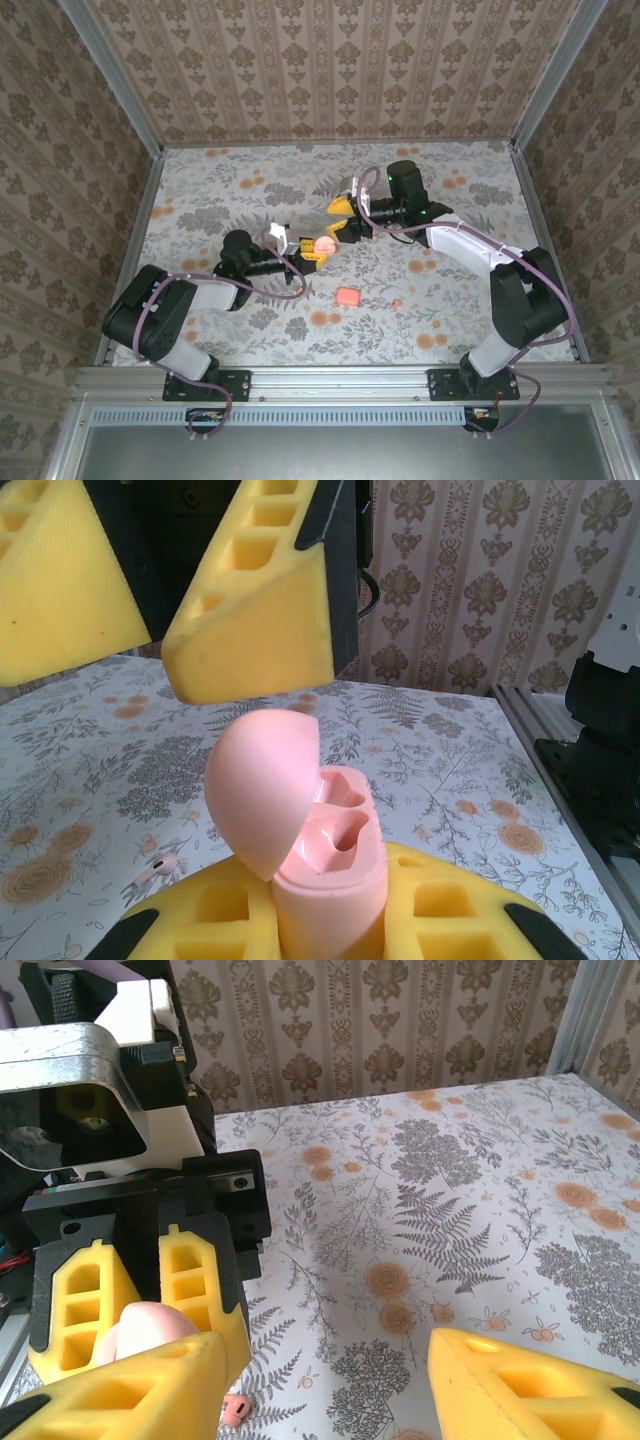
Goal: Insert wireless bluetooth earbuds into charging case
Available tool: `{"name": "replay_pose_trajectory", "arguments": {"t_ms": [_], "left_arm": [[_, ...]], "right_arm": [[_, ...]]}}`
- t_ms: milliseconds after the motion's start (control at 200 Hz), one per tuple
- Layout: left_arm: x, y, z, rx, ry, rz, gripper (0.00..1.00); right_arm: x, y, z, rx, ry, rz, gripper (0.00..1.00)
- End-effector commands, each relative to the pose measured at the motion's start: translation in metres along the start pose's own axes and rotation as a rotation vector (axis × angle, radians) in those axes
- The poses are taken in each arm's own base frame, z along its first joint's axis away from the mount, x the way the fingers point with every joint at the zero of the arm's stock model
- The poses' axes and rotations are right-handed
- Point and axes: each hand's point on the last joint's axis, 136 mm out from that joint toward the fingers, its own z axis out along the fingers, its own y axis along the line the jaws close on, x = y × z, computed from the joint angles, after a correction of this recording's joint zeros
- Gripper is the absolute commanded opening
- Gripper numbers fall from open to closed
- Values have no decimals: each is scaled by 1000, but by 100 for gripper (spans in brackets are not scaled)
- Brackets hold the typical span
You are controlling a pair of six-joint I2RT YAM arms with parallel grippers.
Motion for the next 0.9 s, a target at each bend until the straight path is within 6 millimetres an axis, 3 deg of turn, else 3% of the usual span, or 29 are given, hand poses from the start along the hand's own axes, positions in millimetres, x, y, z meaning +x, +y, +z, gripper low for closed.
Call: {"name": "replay_pose_trajectory", "arguments": {"t_ms": [0, 105, 230, 625, 895], "left_arm": [[-11, 0, -2, 0, -24, 56, 17], [-4, 8, -3, -45, -12, 52, 17], [6, 16, -6, -106, 5, 41, 17], [17, 32, -11, -213, 34, -17, 17], [23, 43, -10, -259, 58, -78, 17]], "right_arm": [[-10, -12, -1, 46, -18, 26, 56], [-17, -20, -7, 102, -11, 112, 56], [-7, -36, -18, 224, 77, 268, 56], [73, -73, -68, 680, 396, 805, 61], [130, -92, -65, 815, 559, 1025, 63]]}}
